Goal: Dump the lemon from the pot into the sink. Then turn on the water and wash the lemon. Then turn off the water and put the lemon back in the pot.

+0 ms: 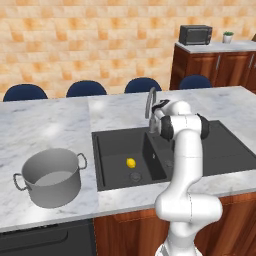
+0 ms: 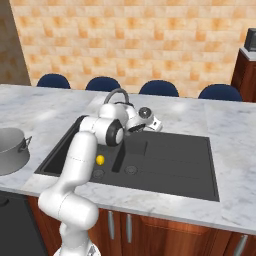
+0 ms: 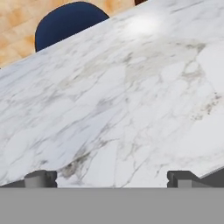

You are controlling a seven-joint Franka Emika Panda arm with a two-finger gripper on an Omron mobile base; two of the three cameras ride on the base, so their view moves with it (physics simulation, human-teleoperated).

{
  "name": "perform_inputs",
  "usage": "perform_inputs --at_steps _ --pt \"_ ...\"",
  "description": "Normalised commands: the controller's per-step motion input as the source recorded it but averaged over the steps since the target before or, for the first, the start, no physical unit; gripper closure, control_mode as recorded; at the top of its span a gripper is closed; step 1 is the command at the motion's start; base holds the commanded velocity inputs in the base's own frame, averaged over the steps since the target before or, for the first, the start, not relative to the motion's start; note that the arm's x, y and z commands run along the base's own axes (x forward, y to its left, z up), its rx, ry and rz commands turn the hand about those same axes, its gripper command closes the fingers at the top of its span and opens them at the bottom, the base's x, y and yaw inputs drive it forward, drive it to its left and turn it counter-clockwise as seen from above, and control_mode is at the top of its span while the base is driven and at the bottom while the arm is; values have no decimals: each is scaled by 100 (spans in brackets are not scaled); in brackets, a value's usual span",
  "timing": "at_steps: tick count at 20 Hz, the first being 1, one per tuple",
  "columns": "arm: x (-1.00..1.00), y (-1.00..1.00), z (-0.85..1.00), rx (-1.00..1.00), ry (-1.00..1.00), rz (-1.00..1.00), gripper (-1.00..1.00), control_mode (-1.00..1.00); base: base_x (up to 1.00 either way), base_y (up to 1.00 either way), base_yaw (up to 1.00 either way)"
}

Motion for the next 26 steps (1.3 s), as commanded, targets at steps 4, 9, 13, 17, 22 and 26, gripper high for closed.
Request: perform_inputs --at_steps 4,9,13,17,22,26 --pt "48 28 12 2 0 -9 -100 -100 0 0 0" --pt "0 3 61 1 0 -1 -100 -100 0 0 0" --pt "-23 17 77 -6 0 -1 -100 -100 0 0 0" --pt "-72 2 46 -3 0 -3 -100 -100 0 0 0" --pt "-93 4 64 -3 0 -3 -100 -100 0 0 0" --pt "-95 38 52 -3 9 0 -100 -100 0 0 0"
